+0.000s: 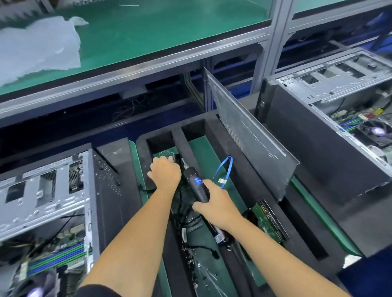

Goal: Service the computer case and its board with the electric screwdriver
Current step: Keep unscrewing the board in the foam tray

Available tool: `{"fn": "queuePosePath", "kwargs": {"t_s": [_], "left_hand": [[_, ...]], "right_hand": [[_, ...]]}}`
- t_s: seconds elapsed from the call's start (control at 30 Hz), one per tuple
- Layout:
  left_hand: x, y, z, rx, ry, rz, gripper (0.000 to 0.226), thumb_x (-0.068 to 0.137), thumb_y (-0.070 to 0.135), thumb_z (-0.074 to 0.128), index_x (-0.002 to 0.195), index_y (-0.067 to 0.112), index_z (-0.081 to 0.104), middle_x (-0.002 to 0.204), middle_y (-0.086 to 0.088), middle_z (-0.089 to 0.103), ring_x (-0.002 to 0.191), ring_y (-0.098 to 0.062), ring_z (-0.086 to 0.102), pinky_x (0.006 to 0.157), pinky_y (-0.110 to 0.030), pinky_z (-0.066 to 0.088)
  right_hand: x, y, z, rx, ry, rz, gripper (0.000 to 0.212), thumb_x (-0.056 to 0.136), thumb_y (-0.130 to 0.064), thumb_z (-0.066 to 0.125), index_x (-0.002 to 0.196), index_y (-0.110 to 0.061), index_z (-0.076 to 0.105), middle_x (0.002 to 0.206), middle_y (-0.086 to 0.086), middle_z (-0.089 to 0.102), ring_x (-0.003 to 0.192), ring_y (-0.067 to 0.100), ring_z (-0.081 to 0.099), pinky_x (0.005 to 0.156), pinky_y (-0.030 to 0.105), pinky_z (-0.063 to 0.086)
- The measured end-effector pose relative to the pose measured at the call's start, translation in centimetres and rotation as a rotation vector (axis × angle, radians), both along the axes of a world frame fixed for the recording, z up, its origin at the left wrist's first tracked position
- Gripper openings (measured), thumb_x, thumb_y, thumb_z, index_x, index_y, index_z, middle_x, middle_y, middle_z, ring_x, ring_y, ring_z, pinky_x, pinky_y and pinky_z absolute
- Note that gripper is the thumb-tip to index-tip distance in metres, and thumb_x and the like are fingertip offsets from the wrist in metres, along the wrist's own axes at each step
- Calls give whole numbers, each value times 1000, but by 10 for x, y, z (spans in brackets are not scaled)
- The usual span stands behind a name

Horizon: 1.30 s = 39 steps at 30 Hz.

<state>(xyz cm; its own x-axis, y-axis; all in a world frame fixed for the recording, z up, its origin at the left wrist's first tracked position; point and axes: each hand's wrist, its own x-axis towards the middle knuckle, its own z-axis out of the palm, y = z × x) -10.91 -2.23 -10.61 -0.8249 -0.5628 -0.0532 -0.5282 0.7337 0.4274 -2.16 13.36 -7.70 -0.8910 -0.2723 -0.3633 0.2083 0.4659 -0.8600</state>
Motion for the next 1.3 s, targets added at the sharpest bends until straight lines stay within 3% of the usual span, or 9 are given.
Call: {"fn": "queuePosePath", "kwargs": {"t_s": [0.3,0.4,0.47,0.53,0.6,0.7,1.1,1.23,1.3], "left_hand": [[23,-10,78,307,386,65,32,98,12,31,70,10,46,79,-7,54,81,-25,45,71,-30,30],[34,-20,119,761,551,216,38,98,20,36,61,20,35,60,5,40,64,-17,36,63,-31,30],[50,-31,143,1034,668,266,37,98,27,39,62,20,45,56,9,54,59,-13,43,56,-28,34],[70,-46,162,1157,673,192,34,93,50,44,83,25,64,80,10,69,76,-11,61,67,-25,47],[91,-63,175,1105,638,71,52,76,64,58,86,14,66,89,3,70,81,-15,64,74,-23,50],[125,-89,187,981,678,-22,40,70,48,74,79,10,63,78,-7,69,72,-21,63,69,-35,49],[263,-214,205,1051,644,-17,35,92,42,57,81,9,63,78,-11,65,62,-24,57,50,-31,44],[292,-262,196,1100,509,96,33,92,39,56,108,12,65,111,-5,66,97,-26,62,85,-41,52],[300,-279,193,1181,379,203,23,93,30,54,100,11,65,98,-6,66,81,-24,64,68,-34,54]], "right_hand": [[-2,-8,68,-127,86,-22,33,78,-16,66,109,-13,53,87,7,59,69,22,52,72,38,49],[-3,-11,104,-214,130,-11,37,81,-14,65,115,-11,51,84,10,56,70,33,57,68,41,52],[-5,-17,128,-303,139,8,29,84,-11,64,109,-12,50,84,14,57,63,29,54,61,40,50],[-6,-25,150,-391,120,36,26,87,-7,61,110,-11,50,79,15,57,56,25,53,53,35,49],[-5,-37,168,-437,115,71,24,89,-5,59,109,-12,49,77,13,58,53,26,56,51,34,50],[6,-59,184,-449,141,91,22,88,-6,60,102,-17,48,85,14,59,50,25,58,48,31,50],[116,-188,208,-437,179,210,38,83,-15,79,112,-13,54,89,14,65,50,22,60,48,29,51],[150,-227,202,-351,268,272,24,81,-8,77,98,-12,59,73,7,61,49,21,58,49,31,52],[160,-239,199,-294,317,269,23,81,-5,74,91,-16,57,73,6,58,48,19,58,48,30,52]]}}
